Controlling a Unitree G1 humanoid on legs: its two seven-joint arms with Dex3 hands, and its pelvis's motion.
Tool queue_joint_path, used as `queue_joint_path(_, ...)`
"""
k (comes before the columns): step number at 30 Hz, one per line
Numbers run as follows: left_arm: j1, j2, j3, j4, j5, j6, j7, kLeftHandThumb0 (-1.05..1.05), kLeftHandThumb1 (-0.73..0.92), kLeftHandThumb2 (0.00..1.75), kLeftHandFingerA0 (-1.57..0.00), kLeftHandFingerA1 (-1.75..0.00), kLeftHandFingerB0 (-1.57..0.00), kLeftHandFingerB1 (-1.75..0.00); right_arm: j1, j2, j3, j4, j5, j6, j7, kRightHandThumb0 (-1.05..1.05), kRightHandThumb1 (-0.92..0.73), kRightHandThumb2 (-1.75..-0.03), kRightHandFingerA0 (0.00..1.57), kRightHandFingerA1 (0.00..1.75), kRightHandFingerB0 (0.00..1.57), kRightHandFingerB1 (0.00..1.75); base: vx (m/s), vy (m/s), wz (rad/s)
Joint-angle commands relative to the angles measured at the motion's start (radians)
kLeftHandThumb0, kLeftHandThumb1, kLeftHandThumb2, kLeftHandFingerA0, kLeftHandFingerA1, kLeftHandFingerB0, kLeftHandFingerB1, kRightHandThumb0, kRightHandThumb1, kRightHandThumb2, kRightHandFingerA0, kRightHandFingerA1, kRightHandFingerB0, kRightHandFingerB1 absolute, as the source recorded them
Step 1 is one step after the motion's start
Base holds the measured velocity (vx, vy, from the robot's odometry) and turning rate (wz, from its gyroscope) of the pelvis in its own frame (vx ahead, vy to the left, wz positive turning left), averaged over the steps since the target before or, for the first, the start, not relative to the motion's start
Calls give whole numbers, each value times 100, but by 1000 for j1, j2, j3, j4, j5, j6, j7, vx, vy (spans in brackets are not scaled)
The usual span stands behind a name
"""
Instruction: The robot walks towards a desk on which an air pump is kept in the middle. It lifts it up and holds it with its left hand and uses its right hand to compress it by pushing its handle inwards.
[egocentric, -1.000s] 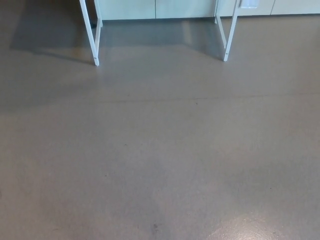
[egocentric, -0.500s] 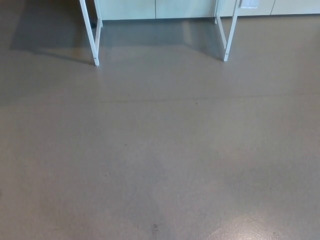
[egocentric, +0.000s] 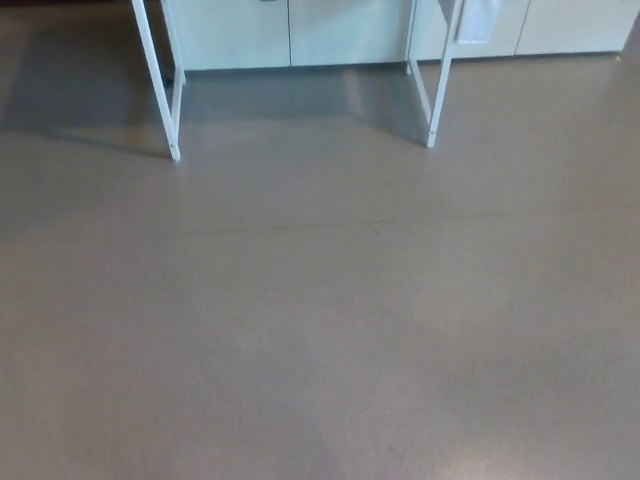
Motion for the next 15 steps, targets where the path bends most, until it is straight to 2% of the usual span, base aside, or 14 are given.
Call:
queue_joint_path(1, 7, -1, -2, -5, 0, -19, 2, -13, 72, 61, -46, -40, -36, -37, -18, -16, -10, 11, -3, 6, -13, -34, -72, -62, 52, 42, 38, 37, 120, -146, 12)
queue_joint_path(9, 6, -4, 1, 15, 5, -31, 8, -10, 72, 61, -47, -40, -36, -37, -9, -22, -8, 20, -4, -9, -9, -32, -72, -62, 54, 42, 38, 37, 202, -307, 20)
queue_joint_path(15, 23, -10, 1, 0, -5, -22, 1, -11, 72, 61, -46, -40, -36, -38, -19, -22, -7, 43, 2, -14, -8, -33, -72, -62, 52, 42, 38, 37, 178, 0, -8)
